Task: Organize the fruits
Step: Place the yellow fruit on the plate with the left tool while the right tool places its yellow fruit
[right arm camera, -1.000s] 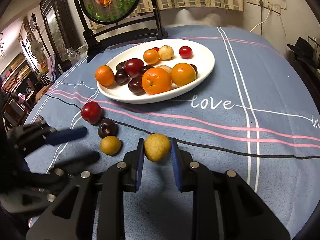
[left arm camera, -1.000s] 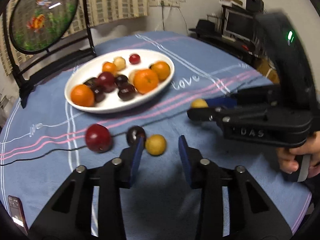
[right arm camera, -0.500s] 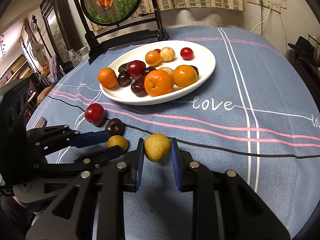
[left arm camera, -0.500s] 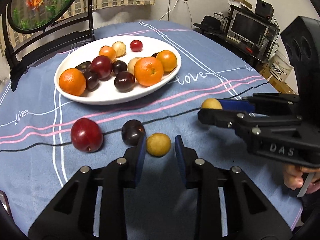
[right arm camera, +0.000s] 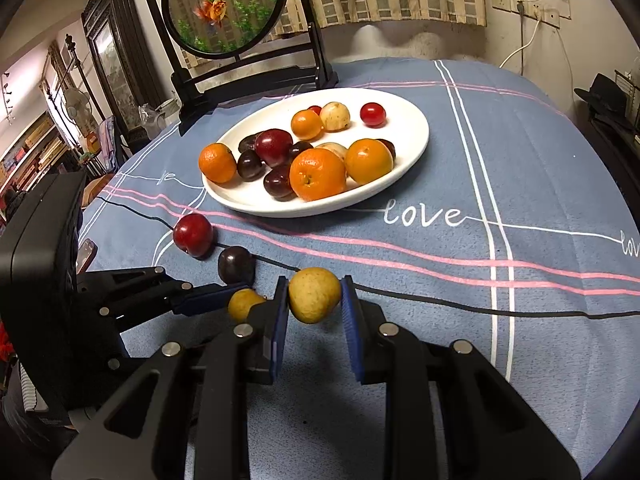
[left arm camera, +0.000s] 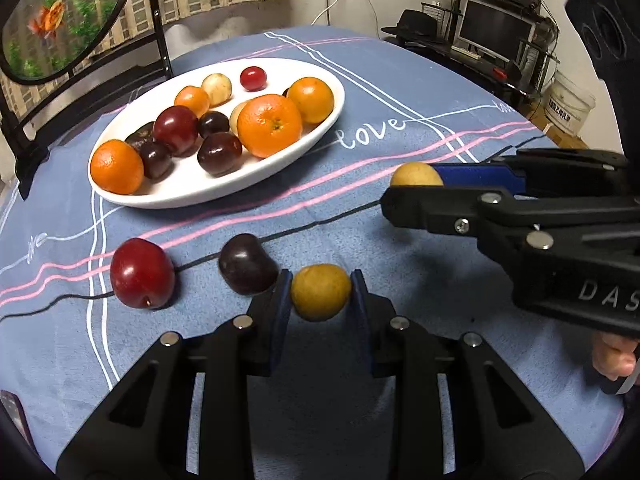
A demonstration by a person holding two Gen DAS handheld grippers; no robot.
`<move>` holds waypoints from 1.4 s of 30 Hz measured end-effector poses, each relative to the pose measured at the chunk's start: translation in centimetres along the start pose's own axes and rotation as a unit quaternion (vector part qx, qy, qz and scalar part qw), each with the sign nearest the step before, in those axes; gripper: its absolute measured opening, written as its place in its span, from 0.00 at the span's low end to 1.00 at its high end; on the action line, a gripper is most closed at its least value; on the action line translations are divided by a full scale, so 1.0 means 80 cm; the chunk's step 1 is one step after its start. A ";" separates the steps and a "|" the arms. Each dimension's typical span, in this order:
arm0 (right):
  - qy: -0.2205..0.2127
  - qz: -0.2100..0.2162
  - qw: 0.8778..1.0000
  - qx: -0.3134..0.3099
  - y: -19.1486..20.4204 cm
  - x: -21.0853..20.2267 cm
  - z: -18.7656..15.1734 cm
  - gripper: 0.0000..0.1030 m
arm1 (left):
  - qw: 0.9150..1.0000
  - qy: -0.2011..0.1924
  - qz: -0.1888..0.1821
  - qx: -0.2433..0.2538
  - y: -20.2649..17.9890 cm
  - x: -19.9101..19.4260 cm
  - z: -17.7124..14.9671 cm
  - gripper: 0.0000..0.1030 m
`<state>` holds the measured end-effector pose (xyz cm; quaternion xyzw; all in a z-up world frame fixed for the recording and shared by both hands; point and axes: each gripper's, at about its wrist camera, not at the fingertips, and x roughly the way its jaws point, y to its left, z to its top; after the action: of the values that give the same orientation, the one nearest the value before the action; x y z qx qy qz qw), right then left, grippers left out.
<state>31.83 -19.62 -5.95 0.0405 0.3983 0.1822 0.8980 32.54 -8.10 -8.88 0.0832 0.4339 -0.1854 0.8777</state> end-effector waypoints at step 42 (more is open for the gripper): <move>-0.096 -0.008 0.995 0.017 -0.016 0.070 0.137 0.57 | 0.981 -0.068 0.091 -0.157 0.184 -0.022 0.134 0.88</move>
<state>43.64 -17.96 -2.69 0.0704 0.3133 0.1636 0.9328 45.30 2.58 -1.18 -0.0294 0.3877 -0.0397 0.9205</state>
